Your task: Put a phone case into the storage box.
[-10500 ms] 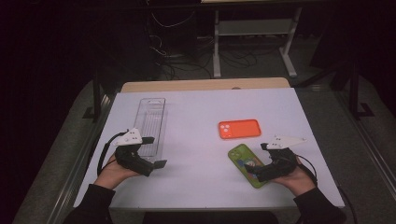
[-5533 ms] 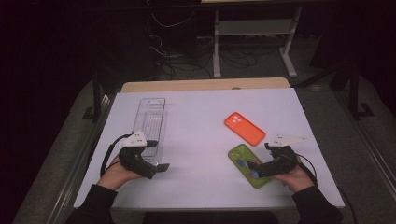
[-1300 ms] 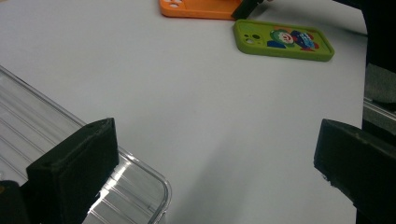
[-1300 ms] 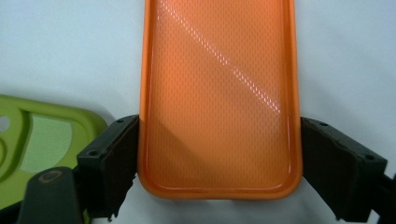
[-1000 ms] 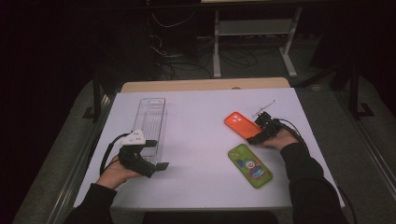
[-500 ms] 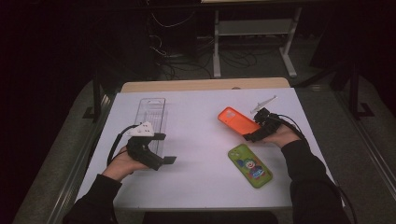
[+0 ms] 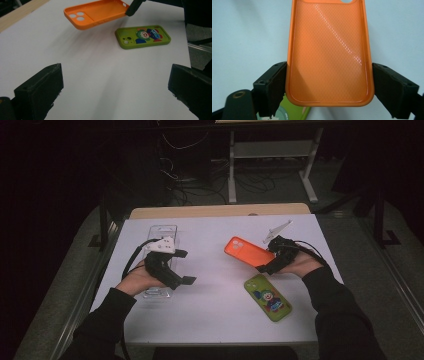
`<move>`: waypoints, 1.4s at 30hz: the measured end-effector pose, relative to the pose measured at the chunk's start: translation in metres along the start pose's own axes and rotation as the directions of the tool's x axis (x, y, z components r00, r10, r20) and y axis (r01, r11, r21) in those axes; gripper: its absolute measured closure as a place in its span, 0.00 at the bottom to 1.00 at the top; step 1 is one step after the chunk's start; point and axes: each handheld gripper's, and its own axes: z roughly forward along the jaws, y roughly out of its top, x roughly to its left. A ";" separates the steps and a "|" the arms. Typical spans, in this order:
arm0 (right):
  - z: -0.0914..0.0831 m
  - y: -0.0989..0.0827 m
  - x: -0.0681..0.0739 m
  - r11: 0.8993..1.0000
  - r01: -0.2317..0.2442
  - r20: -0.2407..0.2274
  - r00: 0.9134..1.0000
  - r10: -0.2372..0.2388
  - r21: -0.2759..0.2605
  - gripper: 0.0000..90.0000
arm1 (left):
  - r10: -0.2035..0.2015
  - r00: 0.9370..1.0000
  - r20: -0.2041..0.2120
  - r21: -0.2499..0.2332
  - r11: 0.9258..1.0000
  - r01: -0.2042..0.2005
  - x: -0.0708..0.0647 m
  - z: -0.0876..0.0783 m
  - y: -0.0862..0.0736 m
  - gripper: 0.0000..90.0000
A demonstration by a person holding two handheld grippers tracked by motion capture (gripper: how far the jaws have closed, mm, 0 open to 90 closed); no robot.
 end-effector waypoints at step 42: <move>-0.006 0.042 0.061 0.929 0.369 -0.211 0.907 -0.365 -0.021 0.17 | 0.207 0.950 0.232 0.200 0.946 -0.255 0.000 0.063 0.039 0.00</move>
